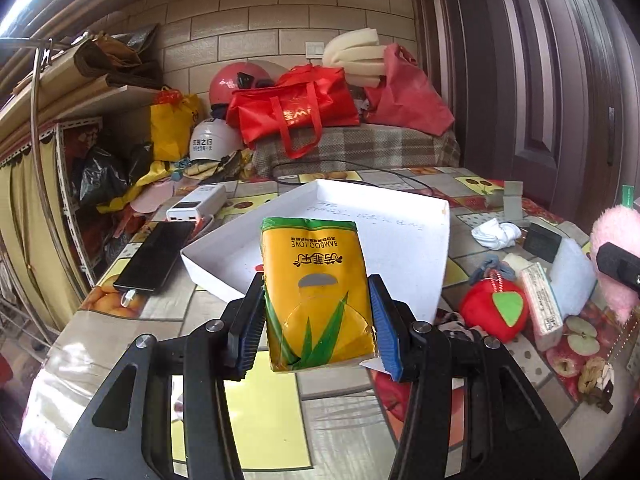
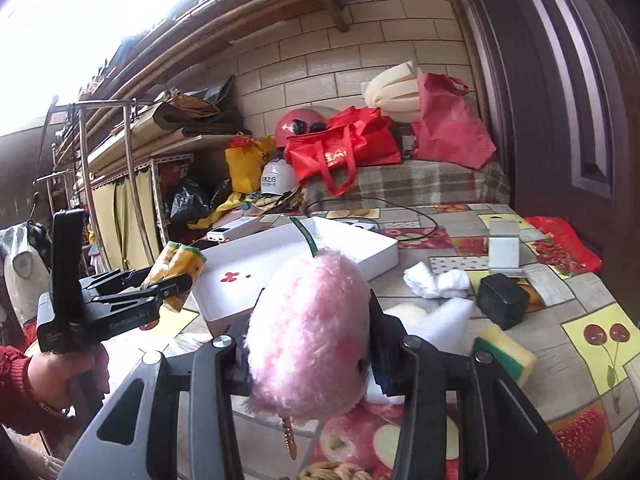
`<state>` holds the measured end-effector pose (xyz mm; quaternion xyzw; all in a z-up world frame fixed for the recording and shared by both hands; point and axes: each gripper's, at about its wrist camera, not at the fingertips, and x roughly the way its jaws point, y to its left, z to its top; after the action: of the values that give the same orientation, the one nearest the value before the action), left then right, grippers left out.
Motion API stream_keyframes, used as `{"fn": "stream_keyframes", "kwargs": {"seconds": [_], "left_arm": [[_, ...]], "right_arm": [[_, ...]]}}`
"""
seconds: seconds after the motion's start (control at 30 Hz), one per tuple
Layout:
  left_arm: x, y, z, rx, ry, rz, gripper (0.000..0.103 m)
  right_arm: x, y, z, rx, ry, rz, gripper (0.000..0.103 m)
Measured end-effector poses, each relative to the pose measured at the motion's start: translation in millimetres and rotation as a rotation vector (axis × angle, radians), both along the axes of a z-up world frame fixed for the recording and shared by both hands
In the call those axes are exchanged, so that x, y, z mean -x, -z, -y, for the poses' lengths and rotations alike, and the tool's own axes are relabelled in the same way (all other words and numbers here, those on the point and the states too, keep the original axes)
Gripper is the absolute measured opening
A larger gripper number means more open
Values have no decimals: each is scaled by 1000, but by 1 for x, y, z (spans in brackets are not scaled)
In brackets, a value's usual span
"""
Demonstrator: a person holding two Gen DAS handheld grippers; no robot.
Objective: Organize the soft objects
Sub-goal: 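Carry the yellow pack into the white box and release while the right tool drops the pink ball there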
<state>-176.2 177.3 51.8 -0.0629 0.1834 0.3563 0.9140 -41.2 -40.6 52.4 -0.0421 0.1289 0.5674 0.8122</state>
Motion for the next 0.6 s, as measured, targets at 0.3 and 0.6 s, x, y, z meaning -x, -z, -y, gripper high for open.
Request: {"fn": "stream_keyframes", "kwargs": {"seconds": [0.3, 0.6], "left_arm": [[0, 1, -44, 35, -84, 31, 49], [-16, 0, -75, 61, -132, 31, 49]], "right_arm": [[48, 10, -75, 75, -142, 38, 42], [45, 10, -120, 80, -89, 100, 42]]}}
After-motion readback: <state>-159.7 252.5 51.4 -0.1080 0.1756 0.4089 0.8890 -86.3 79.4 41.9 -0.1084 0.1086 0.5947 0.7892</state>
